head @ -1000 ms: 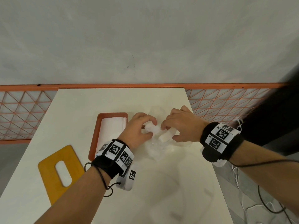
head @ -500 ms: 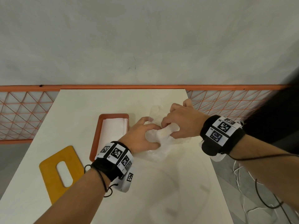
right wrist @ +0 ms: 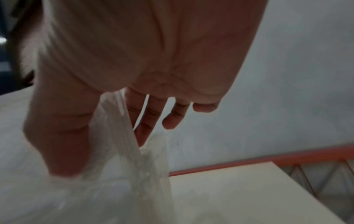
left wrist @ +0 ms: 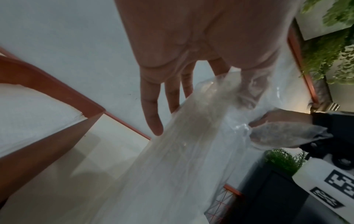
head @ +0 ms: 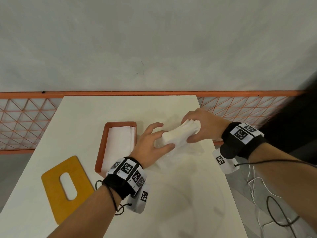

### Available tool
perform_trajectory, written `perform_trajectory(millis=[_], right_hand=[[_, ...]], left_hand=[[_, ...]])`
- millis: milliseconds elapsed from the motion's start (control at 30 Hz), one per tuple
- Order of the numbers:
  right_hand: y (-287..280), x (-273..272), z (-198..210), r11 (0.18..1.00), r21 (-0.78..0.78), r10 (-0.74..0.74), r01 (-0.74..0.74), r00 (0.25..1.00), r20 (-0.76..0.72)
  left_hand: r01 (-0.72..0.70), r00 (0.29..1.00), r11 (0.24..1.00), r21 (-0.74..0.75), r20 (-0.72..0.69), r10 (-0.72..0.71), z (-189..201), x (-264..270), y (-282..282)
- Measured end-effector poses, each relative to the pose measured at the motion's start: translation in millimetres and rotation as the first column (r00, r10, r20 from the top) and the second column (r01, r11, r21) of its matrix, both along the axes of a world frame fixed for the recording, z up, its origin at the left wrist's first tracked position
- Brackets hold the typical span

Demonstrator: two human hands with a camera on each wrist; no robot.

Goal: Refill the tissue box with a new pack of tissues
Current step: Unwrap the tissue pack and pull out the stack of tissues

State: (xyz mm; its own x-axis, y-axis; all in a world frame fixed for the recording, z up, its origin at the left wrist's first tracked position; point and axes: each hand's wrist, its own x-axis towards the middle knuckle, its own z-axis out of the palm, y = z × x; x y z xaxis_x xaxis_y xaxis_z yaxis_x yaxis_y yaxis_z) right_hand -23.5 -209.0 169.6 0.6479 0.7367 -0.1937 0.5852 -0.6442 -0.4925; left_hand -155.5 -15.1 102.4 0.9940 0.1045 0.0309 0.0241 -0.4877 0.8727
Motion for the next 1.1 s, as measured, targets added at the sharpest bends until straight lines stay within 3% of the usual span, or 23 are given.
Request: perform_trajectory(millis=[233,400,600,766,966,1033,1100], right_hand=[[-7,-4,-6,0.934,0.292,-0.09,0.208,0.925,-0.369],[-11,-6,-26,0.946,0.237,-0.128,0.222,0.926,-0.356],[-11,-6,-25,0.896,0.296,-0.154,0.331,0.857,-0.491],[-13,-6,-32,0.879,0.31,-0.136,0.361,0.815,-0.564],[-16,2,-39,0.759,0.44,-0.102,0.479,0.755,-0.647],[-18,8,-44,0.727,0.455,-0.099,0.514,0.734,-0.672],[-18,16,-48,0.683,0.449,-0.131,0.576,0.702,-0.7]], left_hand=[[0.019,0.997,0.997,0.074,-0.079,-0.013,-5,0,2],[-0.023,0.999,0.997,-0.069,-0.036,0.02,-4,0,1],[-0.004,0.994,0.999,-0.038,-0.109,0.0,-4,-2,-1],[-0.02,0.999,0.991,-0.131,-0.044,0.014,-3,0,-4],[-0.124,0.991,0.853,-0.507,-0.023,0.13,-15,-8,-5],[-0.109,0.994,0.852,-0.512,-0.061,0.091,-24,-7,-6],[-0.11,0.989,0.907,-0.407,-0.139,0.058,-35,-2,-7]])
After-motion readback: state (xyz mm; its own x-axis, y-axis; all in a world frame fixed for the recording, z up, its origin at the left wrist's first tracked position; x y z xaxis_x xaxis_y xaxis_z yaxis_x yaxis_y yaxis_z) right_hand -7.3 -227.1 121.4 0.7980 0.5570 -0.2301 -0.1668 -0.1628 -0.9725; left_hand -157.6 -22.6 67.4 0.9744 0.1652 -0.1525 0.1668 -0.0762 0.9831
